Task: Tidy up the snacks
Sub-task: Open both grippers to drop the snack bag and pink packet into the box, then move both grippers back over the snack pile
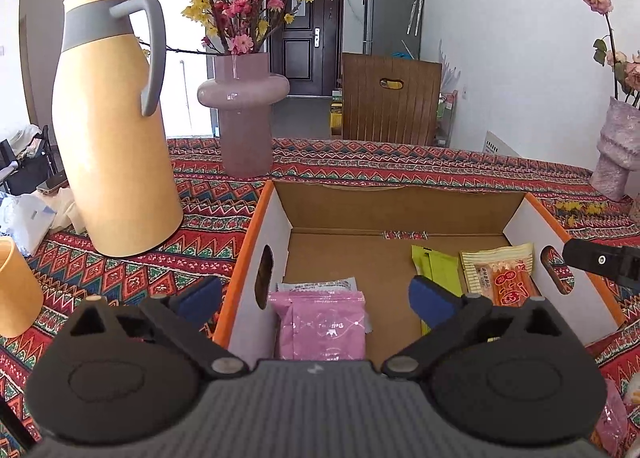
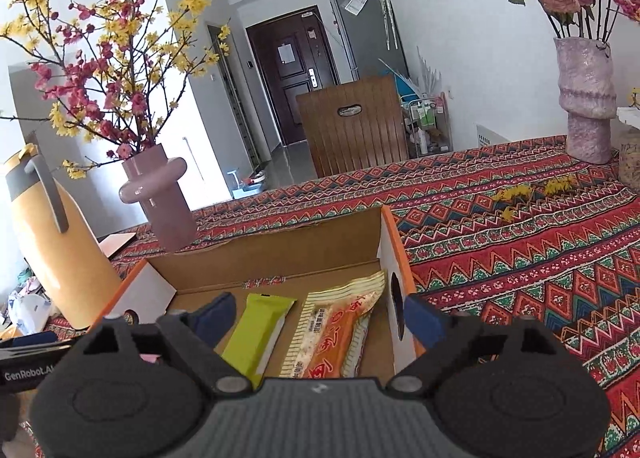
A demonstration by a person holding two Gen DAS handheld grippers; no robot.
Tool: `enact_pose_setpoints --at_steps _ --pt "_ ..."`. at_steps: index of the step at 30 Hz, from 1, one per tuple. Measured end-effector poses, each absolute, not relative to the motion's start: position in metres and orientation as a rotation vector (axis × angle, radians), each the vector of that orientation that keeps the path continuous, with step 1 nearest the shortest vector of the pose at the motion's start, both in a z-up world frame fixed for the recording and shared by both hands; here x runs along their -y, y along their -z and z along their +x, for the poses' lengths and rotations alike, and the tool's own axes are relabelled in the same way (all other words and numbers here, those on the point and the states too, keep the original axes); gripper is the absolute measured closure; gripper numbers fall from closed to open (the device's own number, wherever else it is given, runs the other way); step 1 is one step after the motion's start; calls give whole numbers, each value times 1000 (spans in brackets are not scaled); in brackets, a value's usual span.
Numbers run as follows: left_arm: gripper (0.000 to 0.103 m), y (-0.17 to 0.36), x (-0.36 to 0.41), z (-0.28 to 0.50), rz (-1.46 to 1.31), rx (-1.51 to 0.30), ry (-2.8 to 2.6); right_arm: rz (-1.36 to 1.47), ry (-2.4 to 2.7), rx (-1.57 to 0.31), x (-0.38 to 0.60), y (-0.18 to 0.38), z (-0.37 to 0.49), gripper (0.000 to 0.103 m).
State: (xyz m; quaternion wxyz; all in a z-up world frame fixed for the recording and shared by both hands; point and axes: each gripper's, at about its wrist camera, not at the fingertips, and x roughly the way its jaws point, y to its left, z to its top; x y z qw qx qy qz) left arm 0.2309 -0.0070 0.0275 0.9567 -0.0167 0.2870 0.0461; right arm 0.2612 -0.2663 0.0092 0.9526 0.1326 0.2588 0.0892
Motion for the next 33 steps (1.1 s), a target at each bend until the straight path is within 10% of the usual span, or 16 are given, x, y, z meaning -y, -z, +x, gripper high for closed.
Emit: enact_pose_setpoints --at_steps 33 --pt "0 -40 -11 123 -20 -485 -45 220 -126 -443 291 -18 143 0"
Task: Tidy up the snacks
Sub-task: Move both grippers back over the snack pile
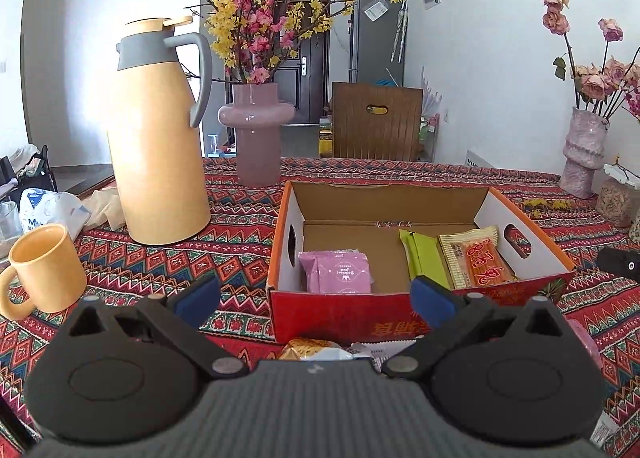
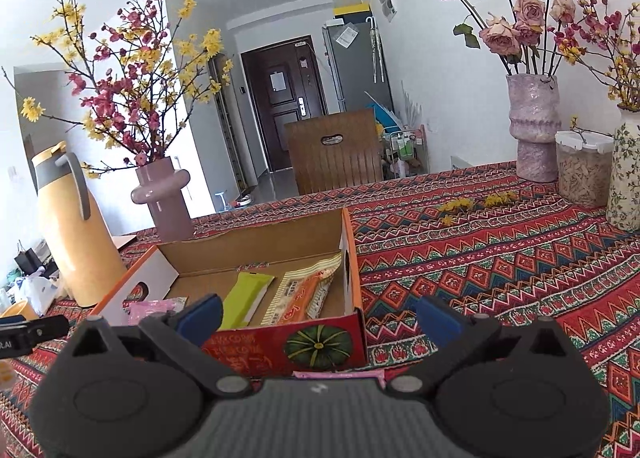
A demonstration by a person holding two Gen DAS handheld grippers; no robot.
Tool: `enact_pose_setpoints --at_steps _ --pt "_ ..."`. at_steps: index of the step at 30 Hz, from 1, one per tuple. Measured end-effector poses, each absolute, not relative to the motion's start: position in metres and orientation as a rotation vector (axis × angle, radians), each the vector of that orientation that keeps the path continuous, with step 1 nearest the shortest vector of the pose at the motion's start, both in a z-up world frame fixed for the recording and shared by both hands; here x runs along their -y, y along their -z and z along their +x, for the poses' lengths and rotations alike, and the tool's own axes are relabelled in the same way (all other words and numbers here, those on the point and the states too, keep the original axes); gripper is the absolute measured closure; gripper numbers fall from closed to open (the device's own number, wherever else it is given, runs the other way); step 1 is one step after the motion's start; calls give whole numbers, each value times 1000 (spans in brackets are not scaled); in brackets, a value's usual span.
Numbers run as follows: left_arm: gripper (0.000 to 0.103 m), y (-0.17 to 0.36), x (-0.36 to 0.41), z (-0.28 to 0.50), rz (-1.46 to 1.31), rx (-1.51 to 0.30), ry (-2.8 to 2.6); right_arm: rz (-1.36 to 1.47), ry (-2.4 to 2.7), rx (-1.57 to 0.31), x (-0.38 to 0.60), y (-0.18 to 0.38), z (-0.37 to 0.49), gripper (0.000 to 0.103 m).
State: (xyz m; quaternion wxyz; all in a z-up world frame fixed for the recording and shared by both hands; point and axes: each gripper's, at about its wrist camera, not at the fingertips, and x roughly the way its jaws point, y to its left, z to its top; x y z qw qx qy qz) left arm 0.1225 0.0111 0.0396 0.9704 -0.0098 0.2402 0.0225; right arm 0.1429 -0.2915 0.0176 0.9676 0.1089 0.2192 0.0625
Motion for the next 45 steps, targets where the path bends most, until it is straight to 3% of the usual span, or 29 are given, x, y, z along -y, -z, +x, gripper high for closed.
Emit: enact_pose_setpoints --at_steps 45 --pt "0 9 -29 22 -44 -524 -24 38 -225 -523 238 25 30 0"
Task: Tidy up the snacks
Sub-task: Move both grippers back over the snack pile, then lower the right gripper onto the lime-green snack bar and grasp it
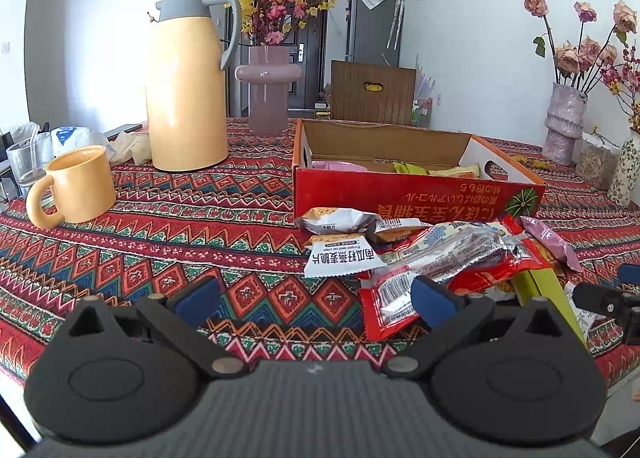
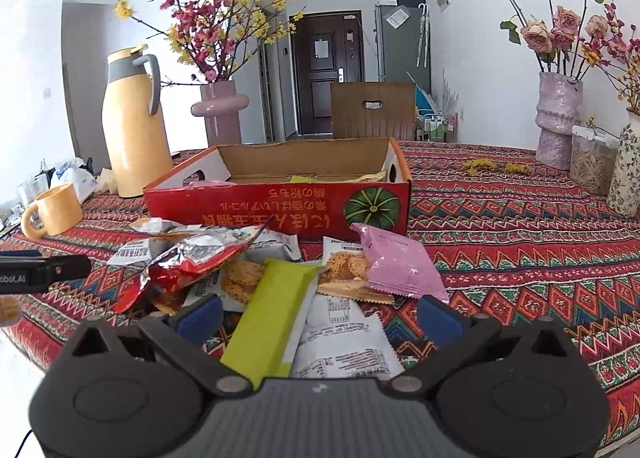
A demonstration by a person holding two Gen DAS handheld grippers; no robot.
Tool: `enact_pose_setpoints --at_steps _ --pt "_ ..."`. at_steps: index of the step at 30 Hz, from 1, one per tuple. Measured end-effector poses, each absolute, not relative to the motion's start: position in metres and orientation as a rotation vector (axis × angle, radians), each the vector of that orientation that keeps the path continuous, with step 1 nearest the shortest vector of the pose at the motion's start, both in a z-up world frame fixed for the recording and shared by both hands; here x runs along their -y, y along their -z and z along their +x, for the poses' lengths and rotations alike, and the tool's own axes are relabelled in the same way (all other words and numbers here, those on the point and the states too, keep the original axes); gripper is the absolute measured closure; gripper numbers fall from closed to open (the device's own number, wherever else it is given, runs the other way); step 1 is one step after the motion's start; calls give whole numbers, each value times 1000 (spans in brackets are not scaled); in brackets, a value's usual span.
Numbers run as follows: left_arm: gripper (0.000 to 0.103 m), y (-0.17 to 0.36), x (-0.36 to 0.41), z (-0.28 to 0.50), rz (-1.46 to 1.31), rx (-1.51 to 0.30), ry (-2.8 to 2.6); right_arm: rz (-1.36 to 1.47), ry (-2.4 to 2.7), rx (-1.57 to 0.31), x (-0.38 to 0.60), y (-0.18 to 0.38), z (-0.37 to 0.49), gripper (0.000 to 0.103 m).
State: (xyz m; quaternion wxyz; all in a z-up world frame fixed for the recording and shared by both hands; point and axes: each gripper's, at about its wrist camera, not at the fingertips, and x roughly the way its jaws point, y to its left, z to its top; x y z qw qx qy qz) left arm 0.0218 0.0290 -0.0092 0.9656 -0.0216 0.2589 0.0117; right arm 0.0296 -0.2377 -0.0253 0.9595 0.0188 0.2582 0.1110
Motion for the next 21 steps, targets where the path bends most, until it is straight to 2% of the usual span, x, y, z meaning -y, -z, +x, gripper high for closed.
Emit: enact_pose_setpoints --at_steps 8,10,21 --pt "0 12 -34 17 -56 -530 -17 12 -267 -561 214 35 33 0" --pt "0 13 -36 16 -61 -533 -20 17 -262 -556 210 36 34 5" --pt "0 17 -42 15 -77 -547 -19 -52 -206 -595 185 48 49 45"
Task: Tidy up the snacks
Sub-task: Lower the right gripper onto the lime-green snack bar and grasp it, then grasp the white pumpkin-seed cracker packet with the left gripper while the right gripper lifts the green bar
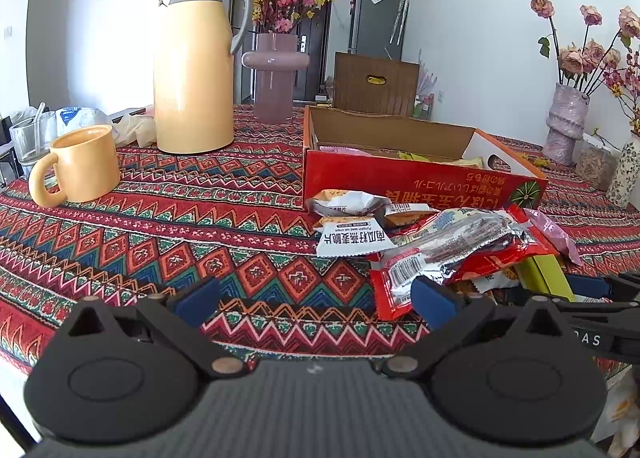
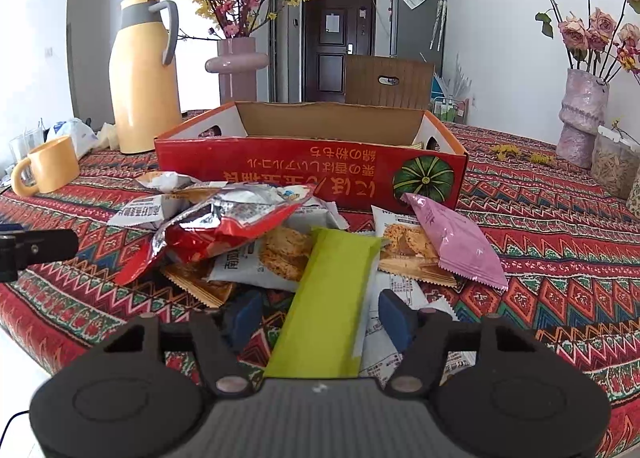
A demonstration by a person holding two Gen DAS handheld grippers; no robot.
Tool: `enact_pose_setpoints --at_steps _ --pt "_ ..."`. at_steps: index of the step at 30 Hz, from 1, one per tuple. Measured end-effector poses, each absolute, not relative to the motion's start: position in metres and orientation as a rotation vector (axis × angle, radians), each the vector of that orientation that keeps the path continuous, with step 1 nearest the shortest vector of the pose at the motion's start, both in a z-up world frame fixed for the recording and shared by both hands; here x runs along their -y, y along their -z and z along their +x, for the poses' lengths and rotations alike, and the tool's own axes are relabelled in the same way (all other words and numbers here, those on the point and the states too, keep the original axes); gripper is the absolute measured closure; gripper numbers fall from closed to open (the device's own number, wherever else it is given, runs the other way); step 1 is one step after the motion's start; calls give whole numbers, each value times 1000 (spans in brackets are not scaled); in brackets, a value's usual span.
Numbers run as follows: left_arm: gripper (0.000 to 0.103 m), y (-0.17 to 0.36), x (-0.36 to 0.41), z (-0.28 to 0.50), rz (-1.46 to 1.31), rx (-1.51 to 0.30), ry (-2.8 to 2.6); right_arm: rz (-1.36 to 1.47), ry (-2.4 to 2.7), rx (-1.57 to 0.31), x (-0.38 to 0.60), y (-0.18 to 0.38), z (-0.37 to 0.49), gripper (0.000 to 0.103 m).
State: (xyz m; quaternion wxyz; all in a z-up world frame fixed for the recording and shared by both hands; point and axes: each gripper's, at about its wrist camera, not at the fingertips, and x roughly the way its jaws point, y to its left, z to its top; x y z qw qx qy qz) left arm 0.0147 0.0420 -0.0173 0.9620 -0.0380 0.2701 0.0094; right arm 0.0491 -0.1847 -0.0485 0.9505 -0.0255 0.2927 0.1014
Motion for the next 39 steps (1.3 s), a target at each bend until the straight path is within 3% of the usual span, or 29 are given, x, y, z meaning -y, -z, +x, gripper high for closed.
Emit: enact_pose_setpoints --at_steps 3,9,27,39 --pt "0 19 -43 15 -81 -553 -19 -66 -191 -616 182 52 53 58" --pt "0 19 -43 15 -82 -554 -20 -43 -190 -618 184 53 53 66" --pt "0 18 -39 29 -83 -582 -24 89 -171 -506 221 29 41 67" --pt "0 17 -33 99 -60 -639 -71 157 -103 -466 258 23 56 68"
